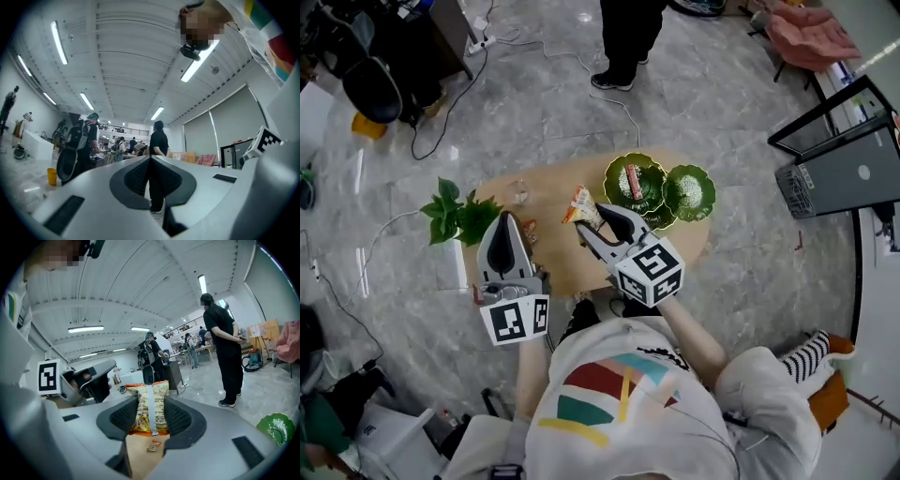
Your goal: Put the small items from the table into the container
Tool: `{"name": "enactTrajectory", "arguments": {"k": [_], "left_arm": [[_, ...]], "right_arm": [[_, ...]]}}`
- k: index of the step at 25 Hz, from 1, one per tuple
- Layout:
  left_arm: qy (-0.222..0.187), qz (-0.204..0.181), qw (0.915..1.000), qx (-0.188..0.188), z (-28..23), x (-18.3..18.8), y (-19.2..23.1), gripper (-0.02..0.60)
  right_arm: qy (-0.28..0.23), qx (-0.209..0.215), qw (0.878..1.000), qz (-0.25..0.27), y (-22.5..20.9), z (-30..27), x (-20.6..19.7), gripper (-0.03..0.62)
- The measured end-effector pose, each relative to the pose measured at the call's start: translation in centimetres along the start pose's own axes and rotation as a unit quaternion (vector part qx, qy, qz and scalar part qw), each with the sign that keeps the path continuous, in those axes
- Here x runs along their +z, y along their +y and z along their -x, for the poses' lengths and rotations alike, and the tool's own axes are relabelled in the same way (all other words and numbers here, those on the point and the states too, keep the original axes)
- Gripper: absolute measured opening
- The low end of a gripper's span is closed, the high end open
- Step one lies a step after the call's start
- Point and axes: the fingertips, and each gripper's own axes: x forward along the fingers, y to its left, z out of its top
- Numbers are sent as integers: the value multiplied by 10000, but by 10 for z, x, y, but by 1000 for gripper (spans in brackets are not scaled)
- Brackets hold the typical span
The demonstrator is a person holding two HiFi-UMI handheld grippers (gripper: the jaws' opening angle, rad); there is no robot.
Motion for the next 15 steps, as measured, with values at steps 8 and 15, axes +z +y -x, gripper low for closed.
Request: {"name": "enactTrajectory", "arguments": {"k": [8,15], "left_arm": [[-404,-286,9967,-646,-38,33,-35,9],[55,-313,9952,-929,-42,-9,-62,8]], "right_arm": [[-289,-510,9982,-143,-8,47,8,181],[-362,-1103,9932,-61,-37,79,9,181]]}}
